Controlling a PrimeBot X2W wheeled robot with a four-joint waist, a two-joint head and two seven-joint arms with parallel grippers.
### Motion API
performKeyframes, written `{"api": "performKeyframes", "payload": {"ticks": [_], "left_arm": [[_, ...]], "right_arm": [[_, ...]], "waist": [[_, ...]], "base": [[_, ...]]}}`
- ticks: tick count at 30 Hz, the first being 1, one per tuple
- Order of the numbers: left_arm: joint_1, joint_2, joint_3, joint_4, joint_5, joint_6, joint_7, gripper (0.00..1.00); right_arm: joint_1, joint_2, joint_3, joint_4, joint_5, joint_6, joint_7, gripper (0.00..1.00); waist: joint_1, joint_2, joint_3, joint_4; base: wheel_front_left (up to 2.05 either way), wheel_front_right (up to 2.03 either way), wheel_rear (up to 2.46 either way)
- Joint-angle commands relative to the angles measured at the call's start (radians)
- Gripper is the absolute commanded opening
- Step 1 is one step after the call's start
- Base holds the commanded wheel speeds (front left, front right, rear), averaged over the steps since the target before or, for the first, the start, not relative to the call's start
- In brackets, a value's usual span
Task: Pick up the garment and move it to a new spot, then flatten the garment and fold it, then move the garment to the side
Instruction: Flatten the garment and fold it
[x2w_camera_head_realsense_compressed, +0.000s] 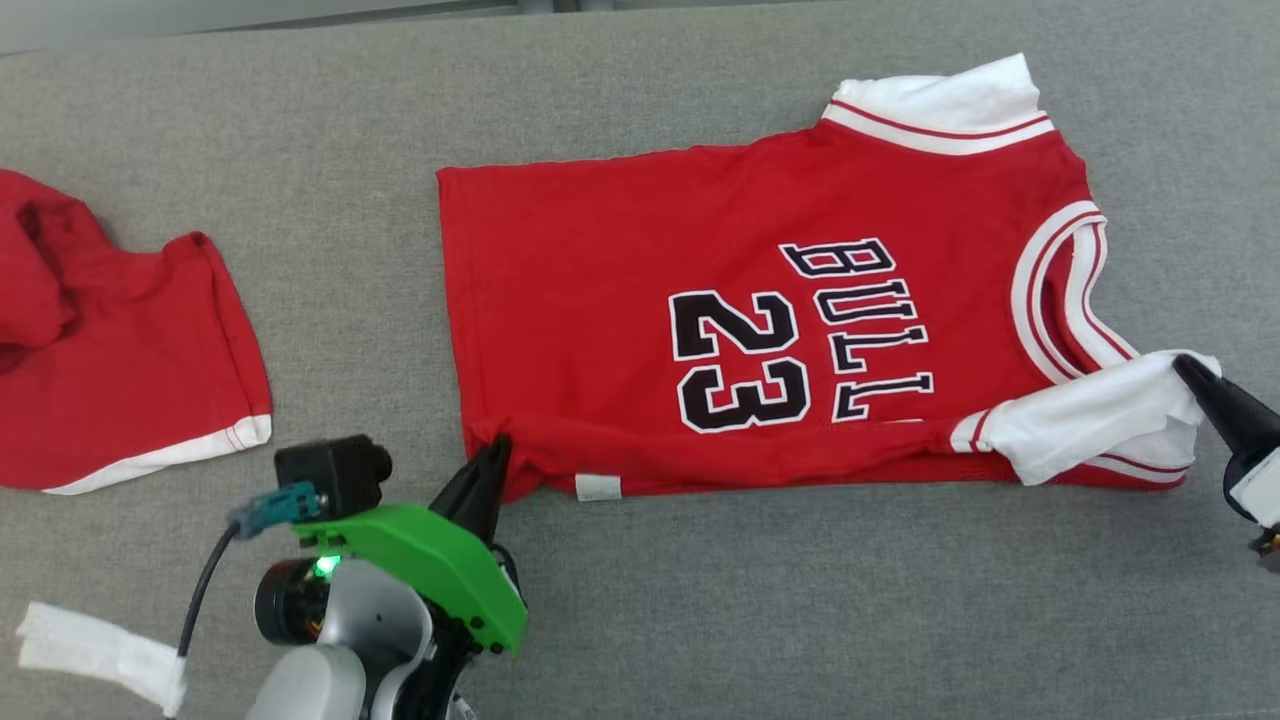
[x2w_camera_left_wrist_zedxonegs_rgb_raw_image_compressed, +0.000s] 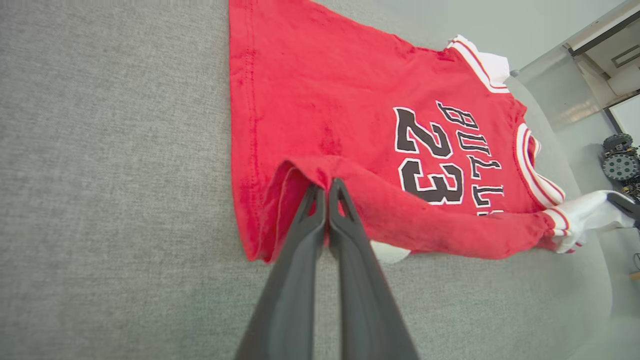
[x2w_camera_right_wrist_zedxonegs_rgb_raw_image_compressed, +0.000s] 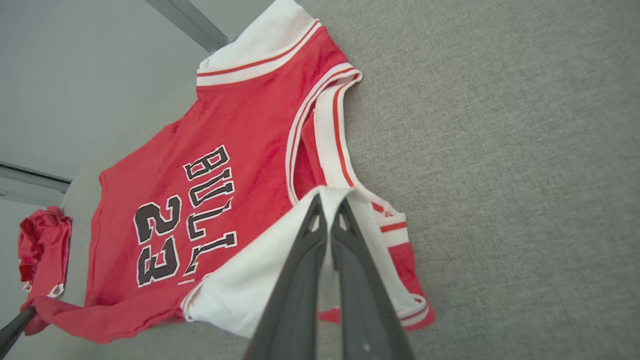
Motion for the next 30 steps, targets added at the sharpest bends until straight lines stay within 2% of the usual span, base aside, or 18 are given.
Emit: {"api": "performKeyframes", "payload": {"ticks": [1, 4, 5, 6, 7, 8, 12, 14, 20, 23, 25, 27, 30], "left_arm": [[-0.044, 0.013, -0.009, 0.025, 0.020, 0.005, 0.030, 0.00], [-0.111, 0.023, -0.009, 0.066, 0.023, 0.014, 0.078, 0.00], [-0.129, 0.020, -0.001, 0.081, 0.021, 0.025, 0.088, 0.04], [-0.146, 0.024, 0.006, 0.094, 0.026, 0.034, 0.093, 0.35], [-0.157, 0.032, 0.008, 0.105, 0.036, 0.039, 0.097, 0.79], [-0.165, 0.039, 0.008, 0.115, 0.042, 0.041, 0.099, 1.00], [-0.170, 0.052, 0.008, 0.110, 0.043, 0.026, 0.096, 1.00], [-0.147, 0.059, 0.026, 0.086, 0.038, 0.033, 0.077, 1.00], [-0.012, 0.101, 0.038, -0.087, 0.022, 0.040, 0.077, 1.00], [0.056, 0.134, 0.009, -0.123, 0.044, 0.036, 0.102, 1.00], [0.080, 0.150, -0.001, -0.110, 0.055, 0.033, 0.109, 1.00], [0.079, 0.142, 0.003, -0.088, 0.058, 0.042, 0.092, 1.00], [0.057, 0.131, -0.004, -0.052, 0.057, 0.031, 0.085, 1.00]], "right_arm": [[-0.034, 0.001, -0.005, 0.018, -0.030, 0.000, 0.020, 0.00], [-0.105, 0.015, -0.015, 0.049, -0.083, 0.000, 0.046, 0.00], [-0.131, 0.022, -0.012, 0.056, -0.099, 0.000, 0.051, 0.41], [-0.155, 0.023, 0.000, 0.061, -0.122, 0.000, 0.053, 1.00], [-0.169, 0.020, 0.009, 0.069, -0.142, 0.000, 0.053, 1.00], [-0.185, 0.020, 0.029, 0.071, -0.151, 0.000, 0.056, 1.00], [-0.216, -0.017, 0.065, 0.056, -0.192, 0.000, 0.033, 1.00], [-0.195, -0.043, 0.070, 0.026, -0.198, 0.000, 0.009, 1.00], [-0.020, -0.169, 0.105, -0.123, -0.185, 0.000, 0.018, 1.00], [0.066, -0.207, 0.119, -0.150, -0.198, 0.000, 0.015, 1.00], [0.097, -0.208, 0.117, -0.130, -0.213, 0.000, -0.006, 1.00], [0.104, -0.199, 0.130, -0.109, -0.229, 0.000, -0.027, 1.00], [0.076, -0.181, 0.151, -0.074, -0.232, 0.000, -0.044, 1.00]], "waist": [[0.0001, 0.0000, 0.031, 0.025], [0.0001, 0.0000, 0.047, 0.022], [0.0001, 0.0000, 0.051, 0.020], [0.0001, 0.0000, 0.055, 0.016], [0.0001, 0.0000, 0.056, 0.013], [0.0001, 0.0000, 0.058, 0.007], [0.0001, 0.0000, 0.059, -0.006], [0.0001, 0.0000, 0.053, -0.015], [0.0001, 0.0000, 0.066, -0.045], [0.0001, 0.0000, 0.100, -0.050], [0.0001, 0.0000, 0.115, -0.049], [0.0001, 0.0000, 0.124, -0.046], [0.0001, 0.0000, 0.132, -0.041]], "base": [[0.00, 0.00, 0.00], [0.00, 0.00, 0.00], [0.00, 0.00, 0.00], [0.00, 0.00, 0.00], [0.00, 0.00, 0.00], [0.00, 0.00, 0.00], [0.00, 0.00, 0.00], [0.00, 0.00, 0.00], [0.00, 0.00, 0.00], [0.00, 0.00, 0.00], [0.00, 0.00, 0.00], [0.00, 0.00, 0.00], [0.00, 0.00, 0.00]]}}
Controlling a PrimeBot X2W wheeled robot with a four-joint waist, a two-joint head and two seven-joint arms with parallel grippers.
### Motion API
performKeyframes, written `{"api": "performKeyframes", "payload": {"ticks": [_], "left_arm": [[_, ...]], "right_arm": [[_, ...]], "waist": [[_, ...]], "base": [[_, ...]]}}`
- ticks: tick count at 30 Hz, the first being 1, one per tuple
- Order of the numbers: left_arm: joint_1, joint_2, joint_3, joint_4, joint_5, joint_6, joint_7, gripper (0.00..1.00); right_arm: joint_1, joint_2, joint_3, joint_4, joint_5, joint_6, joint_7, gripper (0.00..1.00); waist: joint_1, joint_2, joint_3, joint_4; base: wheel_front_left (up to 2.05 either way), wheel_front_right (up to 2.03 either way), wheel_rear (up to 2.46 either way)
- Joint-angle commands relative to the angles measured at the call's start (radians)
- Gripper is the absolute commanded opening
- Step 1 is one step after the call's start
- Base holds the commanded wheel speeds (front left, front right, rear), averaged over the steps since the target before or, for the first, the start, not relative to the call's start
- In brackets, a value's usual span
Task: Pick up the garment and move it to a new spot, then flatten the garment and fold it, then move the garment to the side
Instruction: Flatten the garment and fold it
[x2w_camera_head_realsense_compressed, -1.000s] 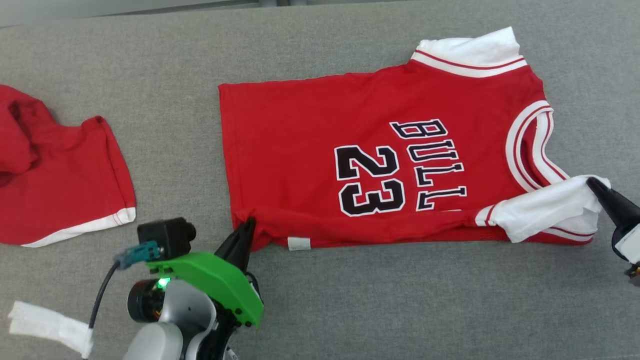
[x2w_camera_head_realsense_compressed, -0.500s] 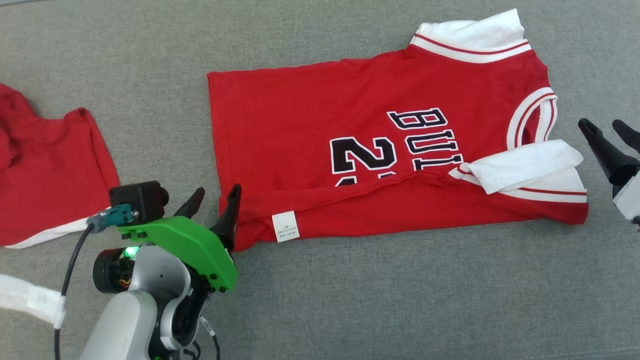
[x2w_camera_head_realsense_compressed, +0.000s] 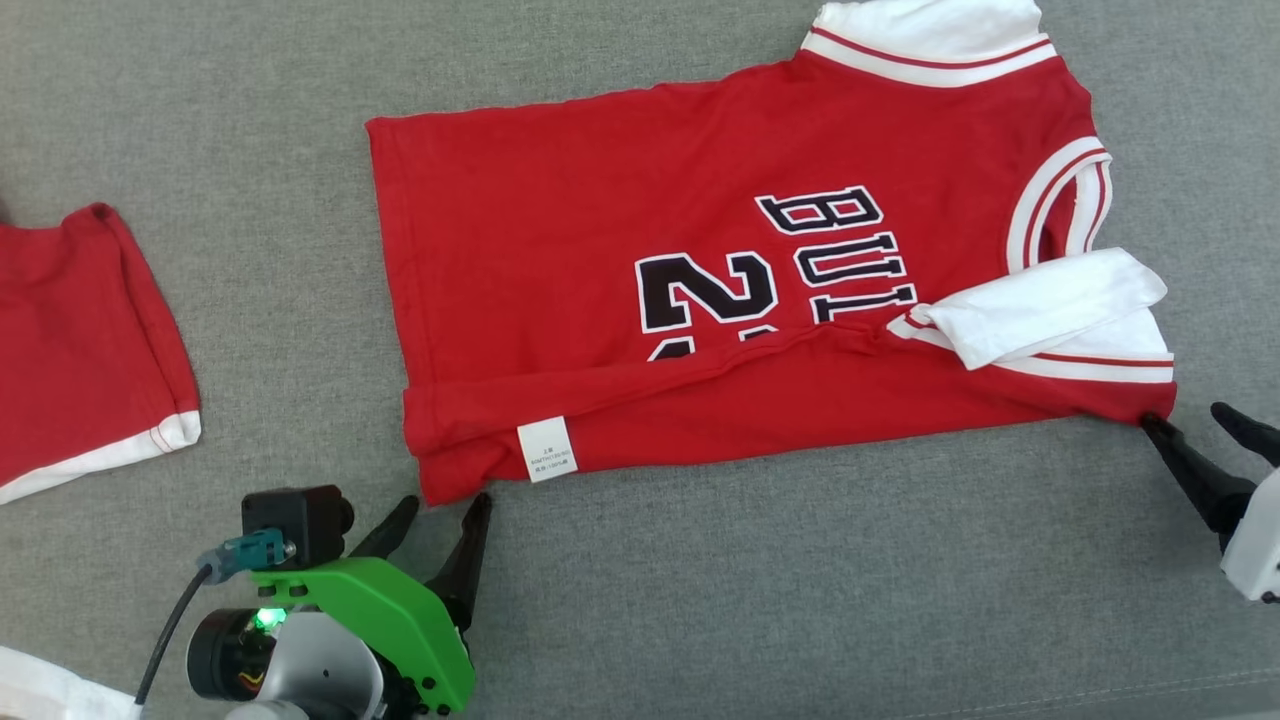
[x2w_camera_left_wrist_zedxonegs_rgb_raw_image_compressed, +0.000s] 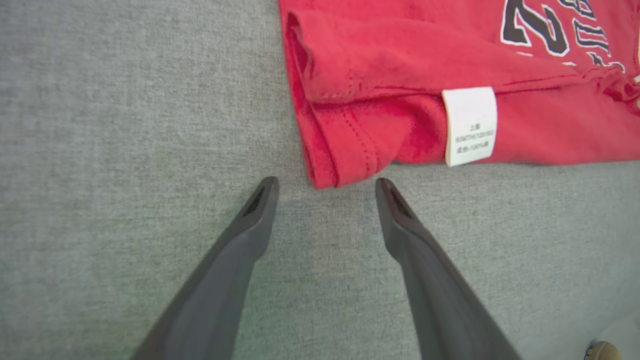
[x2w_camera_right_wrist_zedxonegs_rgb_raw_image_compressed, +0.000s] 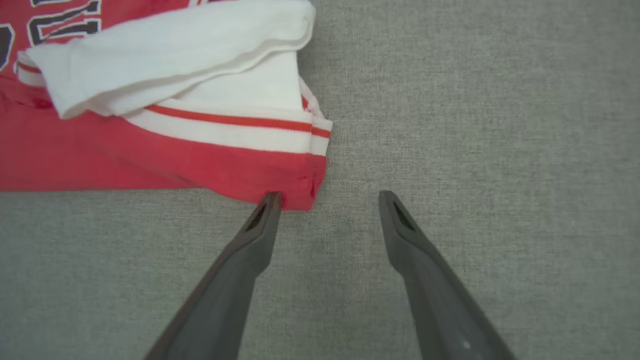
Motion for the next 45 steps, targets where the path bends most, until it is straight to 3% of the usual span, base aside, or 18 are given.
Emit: {"api": "performKeyframes", "payload": {"ticks": [1, 15, 16, 18, 19, 21, 27, 35, 39, 44, 45], "left_arm": [[-0.022, -0.001, 0.000, 0.018, 0.007, -0.007, 0.000, 1.00], [-0.108, -0.027, -0.033, 0.073, -0.024, -0.053, 0.009, 1.00], [-0.114, -0.020, -0.033, 0.080, -0.022, -0.057, 0.013, 0.70], [-0.123, -0.020, -0.036, 0.094, -0.031, -0.067, 0.022, 0.00], [-0.130, -0.021, -0.034, 0.100, -0.040, -0.074, 0.023, 0.00], [-0.142, -0.019, -0.036, 0.106, -0.061, -0.094, 0.031, 0.00], [-0.167, 0.038, -0.056, 0.085, -0.112, -0.170, 0.120, 0.00], [-0.108, 0.146, -0.063, -0.023, -0.155, -0.203, 0.246, 0.00], [-0.045, 0.168, -0.068, -0.062, -0.177, -0.196, 0.263, 0.00], [0.031, 0.170, -0.103, -0.054, -0.161, -0.192, 0.255, 0.00], [0.043, 0.169, -0.109, -0.052, -0.154, -0.191, 0.249, 0.13]], "right_arm": [[-0.027, 0.006, 0.009, 0.011, -0.004, 0.000, -0.005, 1.00], [-0.130, 0.008, 0.091, 0.077, 0.018, 0.000, 0.023, 1.00], [-0.133, 0.006, 0.100, 0.082, 0.021, 0.000, 0.027, 1.00], [-0.143, 0.009, 0.116, 0.094, 0.025, 0.000, 0.037, 1.00], [-0.151, 0.011, 0.126, 0.098, 0.031, 0.000, 0.041, 0.45], [-0.161, 0.006, 0.136, 0.107, 0.043, 0.000, 0.042, 0.00], [-0.135, -0.083, 0.130, 0.061, 0.157, 0.000, 0.090, 0.00], [-0.033, -0.248, 0.060, -0.009, 0.292, -0.001, 0.244, 0.00], [0.050, -0.271, 0.038, -0.035, 0.341, -0.001, 0.313, 0.00], [0.125, -0.249, 0.044, -0.058, 0.334, -0.001, 0.334, 0.00], [0.135, -0.244, 0.045, -0.061, 0.326, -0.001, 0.328, 0.25]], "waist": [[0.0000, 0.0000, 0.010, 0.006], [0.0000, 0.0000, 0.018, 0.027], [0.0000, 0.0000, 0.019, 0.028], [0.0000, 0.0000, 0.021, 0.029], [0.0000, 0.0000, 0.023, 0.029], [0.0000, 0.0000, 0.021, 0.032], [0.0000, 0.0000, -0.014, 0.051], [0.0000, 0.0000, -0.057, 0.056], [0.0000, 0.0000, -0.063, 0.057], [0.0000, 0.0000, -0.061, 0.058], [0.0000, 0.0000, -0.062, 0.058]], "base": [[0.00, 0.00, 0.00], [0.00, 0.00, 0.00], [0.00, 0.00, 0.00], [0.00, 0.00, 0.00], [0.00, 0.00, 0.00], [0.00, 0.00, 0.00], [0.00, 0.00, 0.00], [0.00, 0.00, 0.00], [0.00, 0.00, 0.00], [0.00, 0.00, 0.00], [0.00, 0.00, 0.00]]}}
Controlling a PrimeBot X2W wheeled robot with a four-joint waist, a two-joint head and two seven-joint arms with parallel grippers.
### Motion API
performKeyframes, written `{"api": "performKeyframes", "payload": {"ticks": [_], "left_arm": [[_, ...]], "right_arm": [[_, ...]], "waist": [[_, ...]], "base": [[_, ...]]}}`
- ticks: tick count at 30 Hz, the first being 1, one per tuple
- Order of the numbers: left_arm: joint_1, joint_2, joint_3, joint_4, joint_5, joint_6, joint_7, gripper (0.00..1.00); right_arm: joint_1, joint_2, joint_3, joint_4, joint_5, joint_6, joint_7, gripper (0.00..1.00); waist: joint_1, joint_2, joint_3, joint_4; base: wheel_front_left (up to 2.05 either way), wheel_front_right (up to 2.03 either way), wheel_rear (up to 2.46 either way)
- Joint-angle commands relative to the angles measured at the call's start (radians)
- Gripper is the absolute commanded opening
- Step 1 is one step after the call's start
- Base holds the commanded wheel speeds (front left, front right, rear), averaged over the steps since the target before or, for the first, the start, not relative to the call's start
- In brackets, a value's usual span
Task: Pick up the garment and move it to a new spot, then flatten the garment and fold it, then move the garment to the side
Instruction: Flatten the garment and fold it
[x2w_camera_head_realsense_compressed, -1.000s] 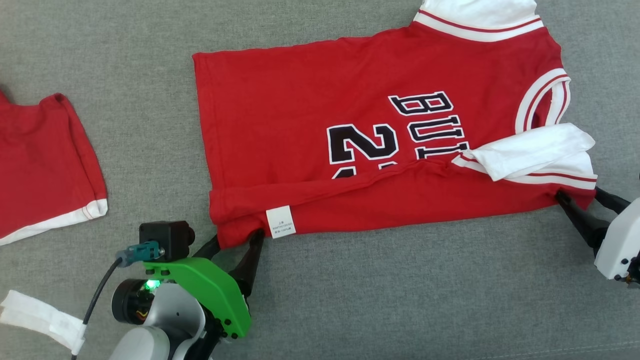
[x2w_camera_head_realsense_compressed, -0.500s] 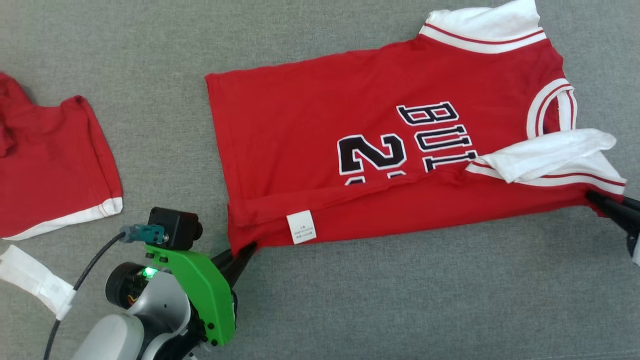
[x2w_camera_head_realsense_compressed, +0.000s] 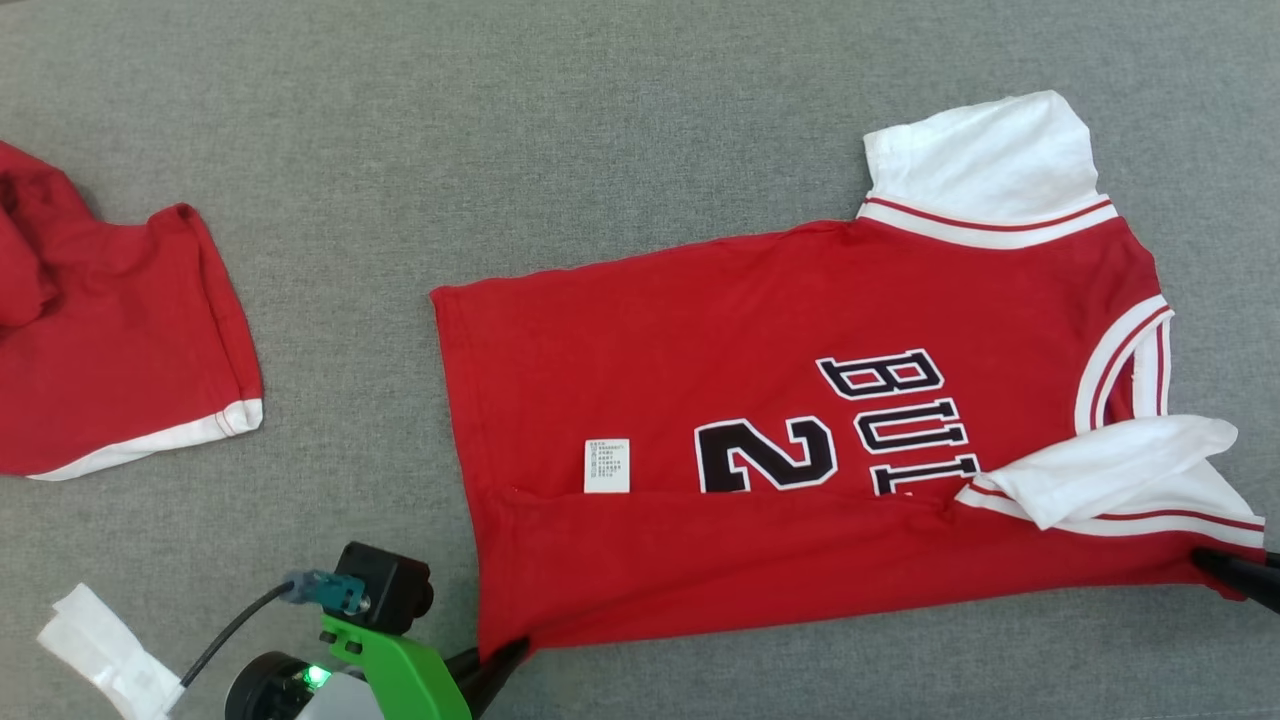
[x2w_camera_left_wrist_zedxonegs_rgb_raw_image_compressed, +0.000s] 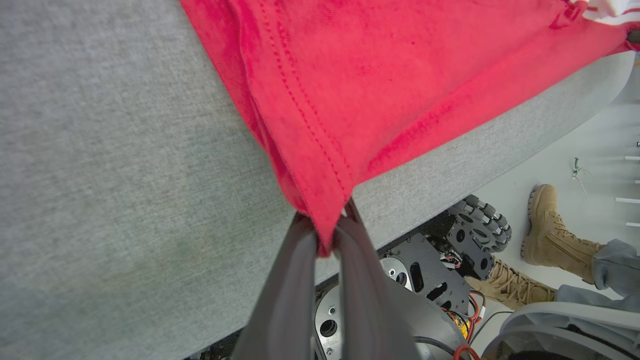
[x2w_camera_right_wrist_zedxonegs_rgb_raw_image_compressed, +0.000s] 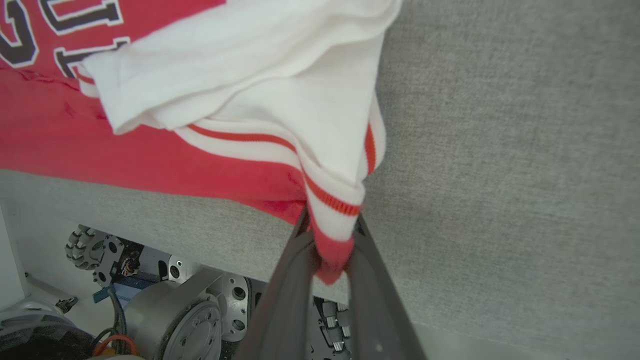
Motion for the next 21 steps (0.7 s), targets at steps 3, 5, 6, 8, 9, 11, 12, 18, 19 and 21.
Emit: {"api": "performKeyframes", "payload": {"ticks": [3, 5, 6, 8, 9, 11, 12, 18, 19, 21], "left_arm": [[0.032, -0.006, 0.012, 0.005, 0.031, 0.029, -0.045, 1.00], [0.039, 0.007, 0.024, -0.021, 0.061, 0.042, -0.072, 1.00], [0.043, 0.014, 0.027, -0.039, 0.075, 0.046, -0.081, 1.00], [0.055, 0.023, 0.035, -0.101, 0.081, 0.051, -0.092, 1.00], [0.059, 0.017, 0.047, -0.143, 0.065, 0.054, -0.101, 1.00], [0.029, 0.006, 0.085, -0.188, 0.041, 0.071, -0.110, 1.00], [-0.004, 0.006, 0.103, -0.194, 0.051, 0.080, -0.111, 1.00], [-0.372, -0.054, 0.084, -0.003, 0.151, 0.083, -0.080, 1.00], [-0.413, -0.067, 0.075, 0.029, 0.164, 0.082, -0.080, 1.00], [-0.489, -0.101, 0.054, 0.103, 0.183, 0.077, -0.074, 1.00]], "right_arm": [[0.038, 0.009, -0.020, -0.011, -0.036, -0.002, -0.034, 1.00], [0.059, -0.005, -0.054, -0.027, -0.042, -0.001, -0.054, 1.00], [0.067, -0.015, -0.076, -0.041, -0.040, -0.001, -0.066, 1.00], [0.077, -0.042, -0.132, -0.088, -0.033, -0.001, -0.091, 1.00], [0.068, -0.055, -0.163, -0.123, -0.026, -0.001, -0.106, 1.00], [0.032, -0.085, -0.207, -0.175, -0.030, -0.001, -0.121, 1.00], [0.003, -0.098, -0.218, -0.192, -0.035, -0.001, -0.126, 1.00], [-0.403, -0.085, -0.093, -0.126, -0.127, -0.001, -0.075, 1.00], [-0.465, -0.064, -0.066, -0.100, -0.151, -0.001, -0.060, 1.00], [-0.594, -0.008, -0.006, -0.035, -0.200, -0.001, -0.028, 1.00]], "waist": [[0.0000, 0.0000, 0.001, -0.001], [0.0000, 0.0000, 0.005, -0.003], [0.0000, 0.0000, 0.009, -0.005], [0.0000, 0.0000, 0.023, -0.007], [0.0000, 0.0000, 0.034, -0.010], [0.0000, 0.0000, 0.062, -0.010], [0.0000, 0.0000, 0.080, -0.009], [0.0000, 0.0000, 0.215, 0.040], [0.0000, 0.0000, 0.228, 0.049], [0.0000, 0.0000, 0.249, 0.068]], "base": [[0.00, 0.00, 0.00], [0.00, 0.00, 0.00], [0.00, 0.00, 0.00], [0.00, 0.00, 0.00], [0.00, 0.00, 0.00], [0.00, 0.00, 0.00], [0.00, 0.00, 0.00], [0.00, 0.00, 0.00], [0.00, 0.00, 0.00], [0.00, 0.00, 0.00]]}}
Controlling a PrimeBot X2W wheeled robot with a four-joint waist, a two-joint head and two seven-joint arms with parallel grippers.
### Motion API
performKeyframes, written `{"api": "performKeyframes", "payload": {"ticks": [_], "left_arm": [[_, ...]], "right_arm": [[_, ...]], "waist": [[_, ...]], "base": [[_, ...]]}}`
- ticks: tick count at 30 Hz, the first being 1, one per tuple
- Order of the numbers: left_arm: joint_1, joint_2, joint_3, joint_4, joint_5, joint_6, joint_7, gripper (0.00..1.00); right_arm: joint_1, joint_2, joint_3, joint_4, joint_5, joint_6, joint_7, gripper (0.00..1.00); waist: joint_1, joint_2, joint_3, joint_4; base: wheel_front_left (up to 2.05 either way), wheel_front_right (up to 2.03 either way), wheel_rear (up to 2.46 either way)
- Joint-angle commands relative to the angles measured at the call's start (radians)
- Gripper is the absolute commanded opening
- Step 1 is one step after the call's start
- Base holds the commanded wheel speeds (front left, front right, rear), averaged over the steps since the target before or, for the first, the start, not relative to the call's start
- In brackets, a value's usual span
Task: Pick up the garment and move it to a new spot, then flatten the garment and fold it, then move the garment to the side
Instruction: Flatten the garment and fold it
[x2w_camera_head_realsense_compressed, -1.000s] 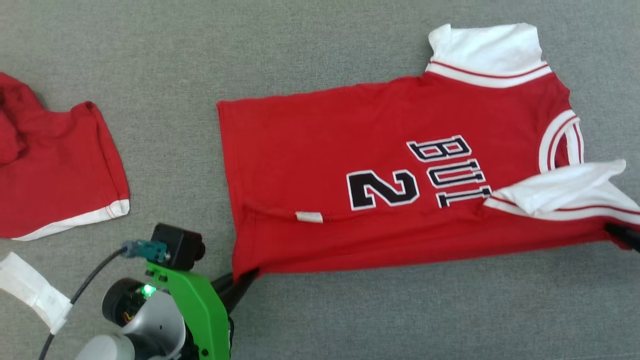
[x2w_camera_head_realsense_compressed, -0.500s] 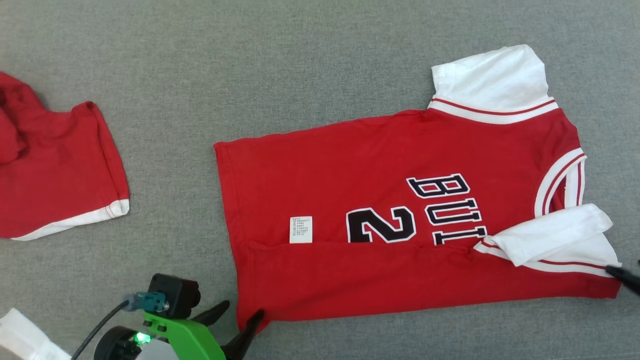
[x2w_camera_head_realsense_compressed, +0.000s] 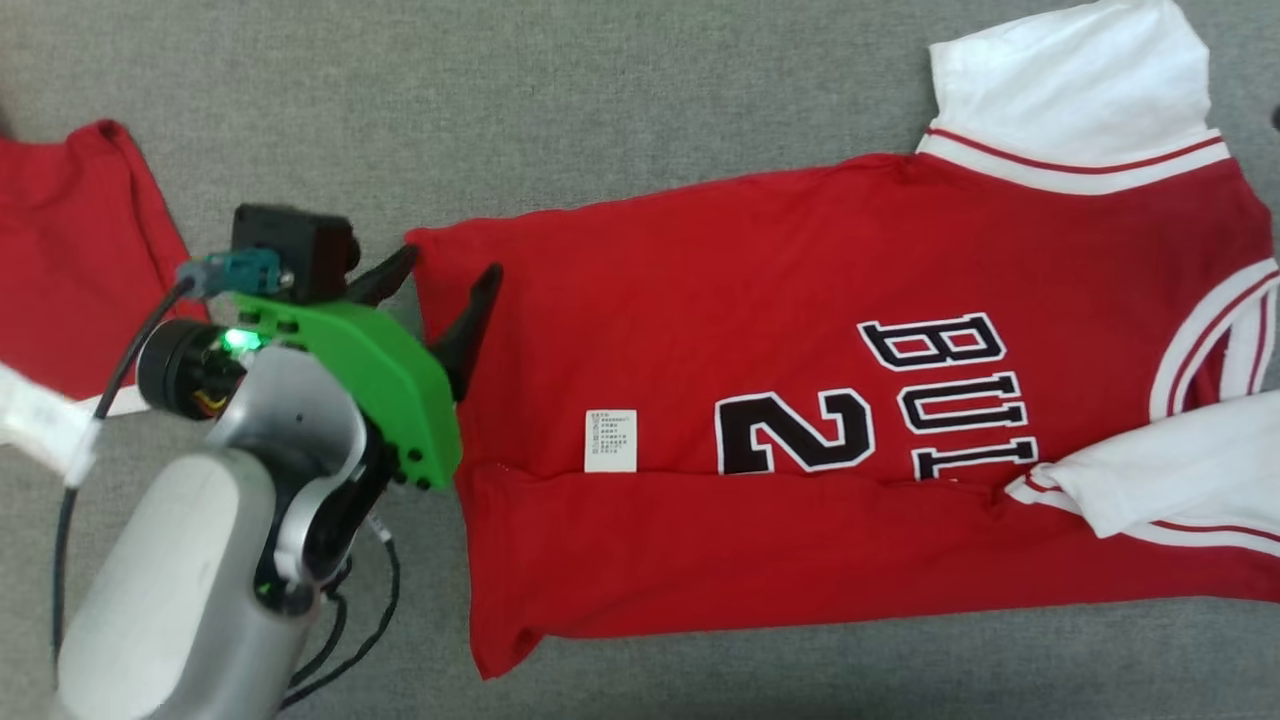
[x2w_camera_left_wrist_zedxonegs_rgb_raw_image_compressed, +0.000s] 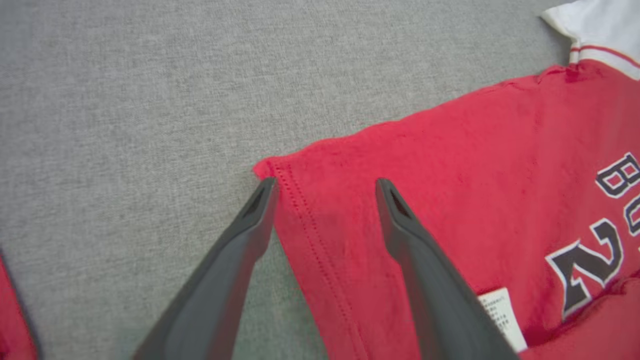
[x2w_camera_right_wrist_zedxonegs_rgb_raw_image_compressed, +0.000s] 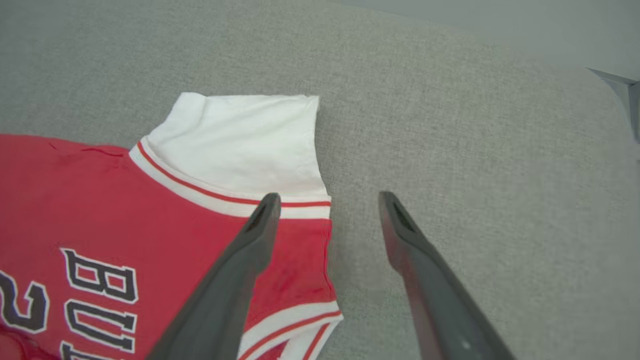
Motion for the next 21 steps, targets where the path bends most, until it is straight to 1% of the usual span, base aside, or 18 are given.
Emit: {"api": "performKeyframes", "payload": {"ticks": [1, 3, 5, 9, 12, 17, 21], "left_arm": [[-0.042, -0.020, -0.014, 0.043, 0.017, -0.009, 0.006, 1.00], [-0.091, -0.042, -0.024, 0.109, 0.015, -0.015, 0.003, 1.00], [-0.113, -0.049, -0.038, 0.168, 0.025, -0.023, 0.000, 1.00], [-0.131, -0.066, -0.059, 0.214, 0.024, -0.042, -0.011, 1.00], [-0.128, -0.069, -0.072, 0.227, 0.019, -0.052, -0.012, 1.00], [-0.139, -0.059, -0.090, 0.205, 0.017, -0.069, 0.012, 1.00], [-0.143, -0.055, -0.093, 0.181, 0.004, -0.069, 0.036, 1.00]], "right_arm": [[-0.073, 0.035, 0.034, 0.043, -0.034, 0.000, 0.016, 1.00], [-0.172, 0.092, 0.078, 0.114, -0.081, 0.000, 0.029, 1.00], [-0.237, 0.137, 0.119, 0.179, -0.111, 0.000, 0.033, 1.00], [-0.315, 0.170, 0.159, 0.271, -0.145, 0.000, 0.045, 1.00], [-0.342, 0.167, 0.185, 0.315, -0.167, 0.000, 0.039, 1.00], [-0.380, 0.174, 0.211, 0.365, -0.176, 0.000, 0.052, 1.00], [-0.407, 0.166, 0.236, 0.390, -0.197, 0.000, 0.062, 1.00]], "waist": [[-0.0001, 0.0000, 0.073, 0.060], [-0.0001, 0.0000, 0.080, 0.071], [-0.0001, 0.0000, 0.077, 0.077], [-0.0001, 0.0000, 0.080, 0.086], [-0.0001, 0.0000, 0.073, 0.092], [-0.0001, 0.0000, 0.075, 0.097], [-0.0001, 0.0000, 0.078, 0.103]], "base": [[0.00, 0.00, 0.00], [0.00, 0.00, 0.00], [0.00, 0.00, 0.00], [0.00, 0.00, 0.00], [0.00, 0.00, 0.00], [0.00, 0.00, 0.00], [0.00, 0.00, 0.00]]}}
